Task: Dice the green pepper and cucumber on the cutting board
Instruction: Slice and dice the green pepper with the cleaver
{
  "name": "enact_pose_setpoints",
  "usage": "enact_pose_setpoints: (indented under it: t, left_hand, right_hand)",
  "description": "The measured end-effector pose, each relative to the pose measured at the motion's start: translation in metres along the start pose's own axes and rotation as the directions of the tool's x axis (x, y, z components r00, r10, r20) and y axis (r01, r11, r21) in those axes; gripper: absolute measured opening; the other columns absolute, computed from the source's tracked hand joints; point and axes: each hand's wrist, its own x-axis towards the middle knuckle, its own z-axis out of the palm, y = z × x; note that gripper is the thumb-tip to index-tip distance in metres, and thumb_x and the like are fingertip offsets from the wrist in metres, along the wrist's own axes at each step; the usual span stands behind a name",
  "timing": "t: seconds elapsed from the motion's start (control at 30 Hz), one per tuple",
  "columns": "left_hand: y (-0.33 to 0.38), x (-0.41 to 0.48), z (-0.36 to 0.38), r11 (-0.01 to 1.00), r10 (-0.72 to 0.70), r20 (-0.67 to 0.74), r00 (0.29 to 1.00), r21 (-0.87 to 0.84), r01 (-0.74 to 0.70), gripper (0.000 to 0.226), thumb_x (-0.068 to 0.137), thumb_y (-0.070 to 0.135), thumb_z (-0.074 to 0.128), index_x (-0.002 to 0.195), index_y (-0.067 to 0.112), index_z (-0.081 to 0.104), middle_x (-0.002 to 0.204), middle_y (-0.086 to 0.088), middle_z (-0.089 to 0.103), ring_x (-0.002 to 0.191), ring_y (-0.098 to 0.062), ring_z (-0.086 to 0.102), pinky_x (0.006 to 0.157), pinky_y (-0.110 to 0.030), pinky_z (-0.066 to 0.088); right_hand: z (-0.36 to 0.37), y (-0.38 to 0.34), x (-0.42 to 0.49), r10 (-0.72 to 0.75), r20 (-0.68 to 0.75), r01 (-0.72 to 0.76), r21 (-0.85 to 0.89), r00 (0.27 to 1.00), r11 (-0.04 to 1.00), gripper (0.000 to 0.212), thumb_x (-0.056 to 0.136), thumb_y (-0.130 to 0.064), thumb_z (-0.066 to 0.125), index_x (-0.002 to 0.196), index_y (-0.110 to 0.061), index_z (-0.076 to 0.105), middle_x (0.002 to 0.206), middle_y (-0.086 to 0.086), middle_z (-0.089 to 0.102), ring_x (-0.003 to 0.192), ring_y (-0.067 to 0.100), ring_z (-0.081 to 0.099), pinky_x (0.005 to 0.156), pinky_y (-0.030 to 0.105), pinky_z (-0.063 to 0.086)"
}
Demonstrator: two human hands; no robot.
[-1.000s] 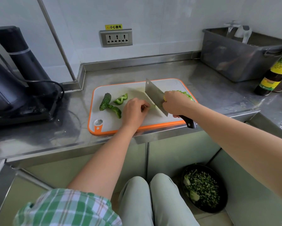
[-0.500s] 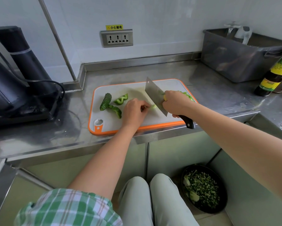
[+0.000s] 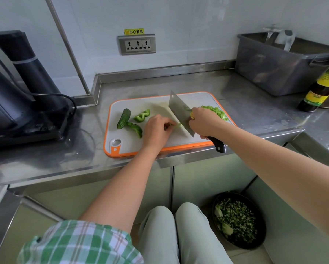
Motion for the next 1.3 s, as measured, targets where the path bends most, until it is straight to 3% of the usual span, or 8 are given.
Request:
enact_pose_setpoints:
  t: [0.1,0.3,0.53,0.8,1.03,1.3]
  left_hand:
    - [0.0,0.0,0.0,1.0,-0.01,0.003,1.0,0.0,0.01,0.011,0.084,0.02,0.07,0.091,0.023,0.078,0.081,-0.007,0.062,0.078,-0.023,0.058,0.067,-0.026,0.039]
    - [-0.001,0.0,0.001,1.0,0.001,-0.009,1.0,-0.013,-0.002,0.012,0.083,0.017,0.069,0.09,0.022,0.078,0.082,-0.009,0.064,0.078,-0.025,0.06,0.069,-0.031,0.046]
    - [0.0,0.0,-0.001,1.0,0.008,0.001,1.0,-0.026,-0.008,0.012,0.084,0.016,0.068,0.09,0.021,0.077,0.083,-0.007,0.064,0.076,-0.022,0.059,0.07,-0.031,0.046]
    - [0.0,0.0,0.001,0.994,-0.044,-0.015,0.999,-0.098,0.042,0.007,0.079,0.013,0.073,0.085,0.015,0.074,0.083,-0.004,0.07,0.075,-0.019,0.064,0.072,-0.032,0.052]
    - [0.0,0.0,0.001,0.993,-0.024,-0.024,0.999,-0.114,0.022,0.005,0.079,0.01,0.073,0.081,0.014,0.075,0.08,-0.001,0.072,0.071,-0.018,0.064,0.068,-0.032,0.052]
    - [-0.004,0.001,0.003,0.995,-0.033,-0.023,0.999,-0.094,0.03,0.004,0.08,0.017,0.073,0.083,0.016,0.075,0.083,-0.006,0.067,0.072,-0.019,0.061,0.069,-0.029,0.049]
  right_hand:
    - [0.004,-0.002,0.001,0.006,0.015,-0.005,-0.013,1.0,1.0,0.012,0.089,-0.002,0.037,0.098,-0.004,0.043,0.073,0.012,0.052,0.049,0.025,0.056,0.042,0.028,0.043]
    - [0.008,0.001,0.002,0.003,-0.096,0.003,0.064,0.995,0.998,0.004,0.091,-0.004,0.036,0.089,-0.007,0.038,0.069,0.007,0.049,0.044,0.022,0.054,0.043,0.026,0.039]
    - [-0.001,-0.008,-0.004,0.005,0.039,-0.004,-0.016,0.999,1.0,0.012,0.086,0.001,0.037,0.094,-0.003,0.044,0.07,0.014,0.053,0.046,0.025,0.055,0.039,0.026,0.04]
    - [0.008,-0.005,0.0,0.014,-0.07,-0.012,0.021,0.997,1.0,0.006,0.09,-0.002,0.037,0.093,-0.005,0.041,0.07,0.008,0.05,0.046,0.021,0.055,0.044,0.027,0.04]
    - [0.001,-0.01,-0.005,-0.01,0.04,0.011,-0.017,0.999,1.0,0.01,0.086,-0.001,0.037,0.094,-0.003,0.043,0.07,0.012,0.053,0.047,0.024,0.056,0.041,0.027,0.042]
    - [0.009,-0.006,-0.001,0.021,-0.055,-0.019,0.051,0.998,0.999,0.004,0.09,-0.003,0.037,0.091,-0.006,0.039,0.07,0.008,0.05,0.044,0.021,0.054,0.043,0.025,0.037]
